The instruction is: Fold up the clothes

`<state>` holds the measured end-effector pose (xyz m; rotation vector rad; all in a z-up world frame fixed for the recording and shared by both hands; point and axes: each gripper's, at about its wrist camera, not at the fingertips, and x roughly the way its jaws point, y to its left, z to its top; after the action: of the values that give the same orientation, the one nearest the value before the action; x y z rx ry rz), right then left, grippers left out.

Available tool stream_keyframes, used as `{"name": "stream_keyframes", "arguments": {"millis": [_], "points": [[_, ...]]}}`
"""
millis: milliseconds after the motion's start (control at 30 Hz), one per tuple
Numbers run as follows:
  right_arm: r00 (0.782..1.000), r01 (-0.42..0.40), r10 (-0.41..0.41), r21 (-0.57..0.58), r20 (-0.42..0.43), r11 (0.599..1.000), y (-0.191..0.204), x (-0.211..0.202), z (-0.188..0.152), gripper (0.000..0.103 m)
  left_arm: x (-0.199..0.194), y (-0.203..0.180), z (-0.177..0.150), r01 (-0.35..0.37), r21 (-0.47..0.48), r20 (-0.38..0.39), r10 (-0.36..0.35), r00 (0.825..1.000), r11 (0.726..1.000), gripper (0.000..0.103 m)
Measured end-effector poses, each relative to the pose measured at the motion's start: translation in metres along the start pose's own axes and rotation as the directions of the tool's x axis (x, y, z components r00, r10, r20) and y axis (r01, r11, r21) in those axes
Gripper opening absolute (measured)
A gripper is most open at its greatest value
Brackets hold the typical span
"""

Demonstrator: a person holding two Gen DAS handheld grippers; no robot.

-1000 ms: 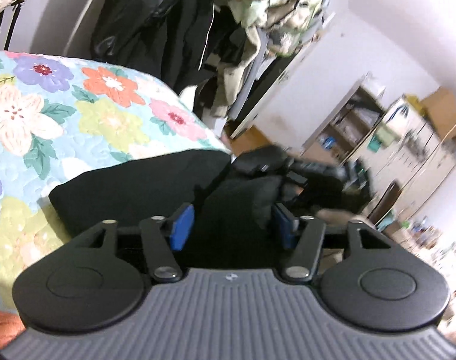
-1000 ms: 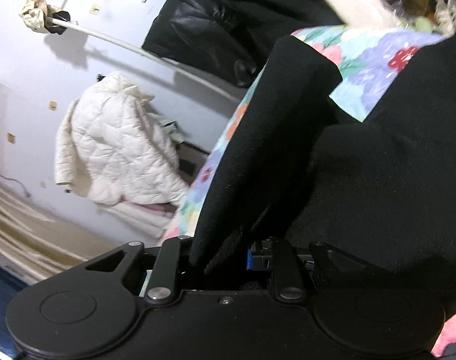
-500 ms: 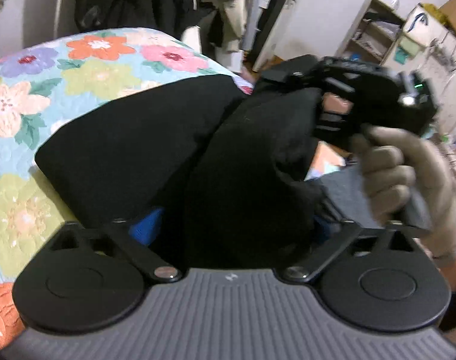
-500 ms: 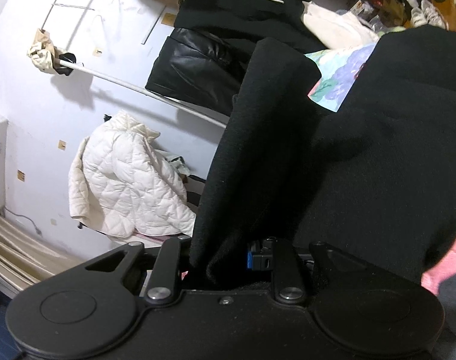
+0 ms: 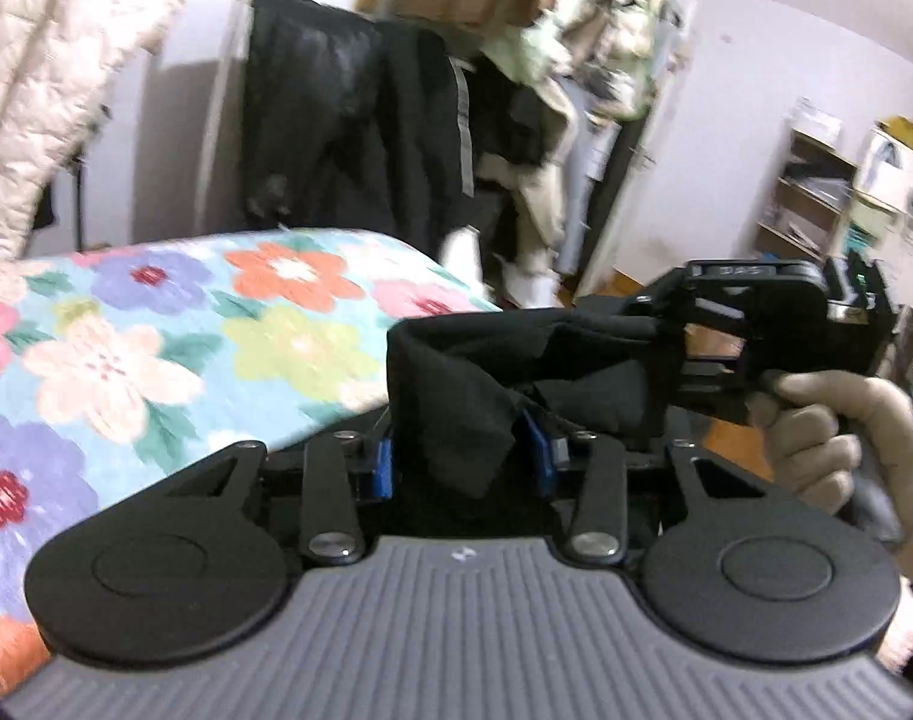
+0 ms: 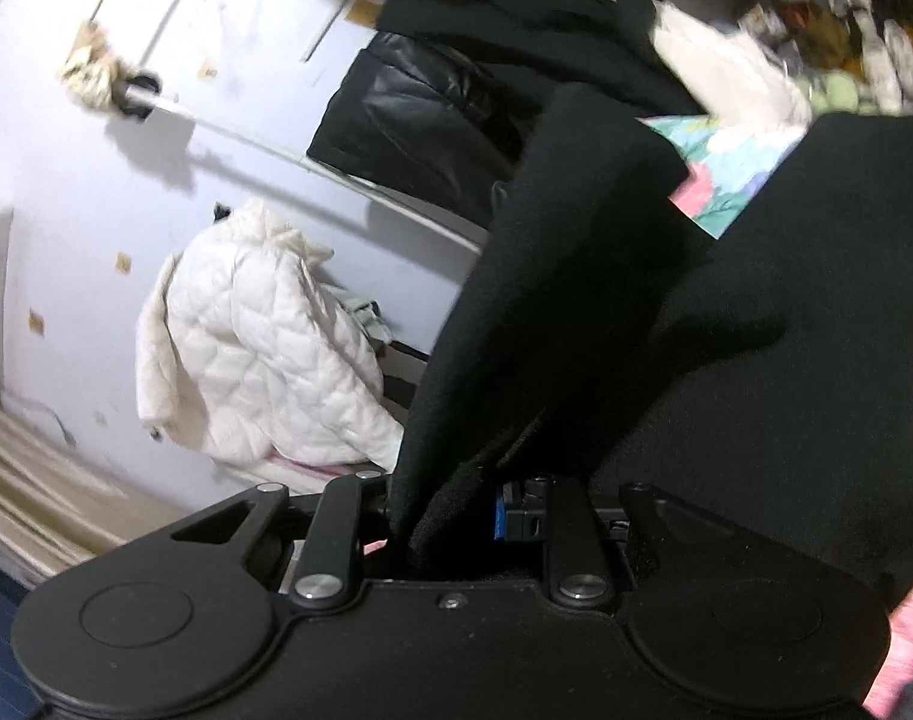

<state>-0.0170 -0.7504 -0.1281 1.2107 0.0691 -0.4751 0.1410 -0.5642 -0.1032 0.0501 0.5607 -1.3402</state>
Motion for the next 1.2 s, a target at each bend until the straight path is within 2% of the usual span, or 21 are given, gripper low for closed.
{"name": "stream_keyframes", "arguments": {"millis": [67, 133, 167, 200, 267, 300, 400, 467, 567, 600, 667, 767, 800, 867, 967, 1000, 1033, 1067, 1100, 1133, 1200], "points": [[1.000, 0.010, -0.010, 0.009, -0.010, 1.000, 0.000, 0.017, 0.005, 0.027, 0.004, 0.005, 0.007, -0.049, 0.015, 0.033, 0.049, 0.998, 0.999, 0.037], [0.997, 0.030, -0.032, -0.019, -0.069, 0.999, -0.005, 0.044, 0.011, 0.038, 0.017, 0.015, 0.008, -0.138, 0.010, 0.003, 0.137, 0.990, 0.990, 0.037], [0.992, 0.052, -0.058, -0.052, -0.115, 0.997, -0.010, 0.060, 0.010, 0.043, 0.032, 0.022, 0.003, -0.201, 0.013, -0.044, 0.201, 0.979, 0.980, 0.037], [0.981, 0.103, -0.116, -0.089, -0.155, 0.991, -0.016, 0.072, 0.008, 0.043, 0.045, 0.030, -0.006, -0.258, 0.024, -0.087, 0.259, 0.962, 0.966, 0.037], [0.965, 0.163, -0.183, -0.115, -0.187, 0.980, -0.024, 0.072, 0.000, 0.043, 0.071, 0.044, -0.025, -0.364, 0.049, -0.168, 0.367, 0.915, 0.930, 0.038], [0.972, 0.133, -0.153, -0.117, -0.178, 0.984, -0.025, 0.061, -0.003, 0.047, 0.075, 0.053, -0.031, -0.378, 0.030, -0.190, 0.377, 0.906, 0.925, 0.040], [0.991, 0.048, -0.066, -0.156, -0.113, 0.987, -0.023, 0.016, -0.010, 0.050, 0.065, 0.077, -0.023, -0.357, -0.145, -0.191, 0.328, 0.925, 0.923, 0.042], [0.997, 0.059, -0.071, -0.260, -0.035, 0.964, -0.015, -0.019, -0.016, 0.050, 0.057, 0.080, -0.018, -0.356, -0.169, -0.147, 0.333, 0.931, 0.919, 0.042], [0.992, 0.130, -0.113, -0.452, 0.064, 0.883, -0.006, -0.059, -0.030, 0.050, 0.050, 0.074, -0.013, -0.378, -0.133, -0.110, 0.365, 0.924, 0.916, 0.041], [0.985, 0.173, -0.142, -0.505, 0.100, 0.846, -0.004, -0.064, -0.034, 0.050, 0.046, 0.072, -0.009, -0.365, -0.136, -0.101, 0.354, 0.930, 0.921, 0.041], [0.968, 0.252, -0.207, -0.582, 0.145, 0.773, -0.005, -0.064, -0.043, 0.050, 0.028, 0.067, -0.003, -0.287, -0.170, -0.050, 0.282, 0.958, 0.943, 0.045], [0.948, 0.306, -0.280, -0.659, 0.148, 0.687, -0.001, -0.041, -0.044, 0.050, 0.006, 0.049, 0.003, -0.152, -0.151, 0.043, 0.160, 0.986, 0.977, 0.062], [0.944, 0.312, -0.297, -0.689, 0.145, 0.654, 0.004, -0.031, -0.045, 0.050, 0.006, 0.043, 0.005, -0.112, -0.118, 0.040, 0.117, 0.992, 0.987, 0.070], [0.948, 0.275, -0.297, -0.762, 0.114, 0.586, 0.010, -0.016, -0.056, 0.050, 0.019, 0.034, 0.003, -0.076, -0.055, -0.022, 0.075, 0.997, 0.996, 0.071], [0.947, 0.211, -0.316, -0.838, 0.049, 0.503, 0.013, 0.005, -0.076, 0.053, 0.048, 0.026, -0.014, -0.101, 0.043, -0.140, 0.106, 0.984, 0.994, 0.071], [0.938, 0.203, -0.346, -0.855, 0.030, 0.477, 0.014, 0.015, -0.083, 0.053, 0.060, 0.024, -0.023, -0.163, 0.095, -0.177, 0.178, 0.968, 0.982, 0.071], [0.924, 0.212, -0.382, -0.866, 0.026, 0.453, 0.018, 0.029, -0.089, 0.053, 0.072, 0.025, -0.030, -0.250, 0.156, -0.192, 0.278, 0.941, 0.956, 0.071], [0.902, 0.235, -0.429, -0.876, 0.036, 0.420, 0.015, 0.038, -0.093, 0.050, 0.082, 0.027, -0.037, -0.330, 0.214, -0.197, 0.371, 0.908, 0.919, 0.079], [0.875, 0.263, -0.483, -0.880, 0.044, 0.396, 0.009, 0.044, -0.097, 0.047, 0.087, 0.031, -0.044, -0.381, 0.237, -0.162, 0.423, 0.892, 0.894, 0.090], [0.863, 0.272, -0.503, -0.871, 0.033, 0.409, 0.002, 0.045, -0.098, 0.047, 0.088, 0.038, -0.048, -0.390, 0.204, -0.150, 0.422, 0.894, 0.898, 0.092], [0.855, 0.276, -0.518, -0.856, 0.012, 0.436, -0.007, 0.043, -0.098, 0.046, 0.088, 0.059, -0.049, -0.365, 0.036, -0.202, 0.364, 0.909, 0.930, 0.092]]}}
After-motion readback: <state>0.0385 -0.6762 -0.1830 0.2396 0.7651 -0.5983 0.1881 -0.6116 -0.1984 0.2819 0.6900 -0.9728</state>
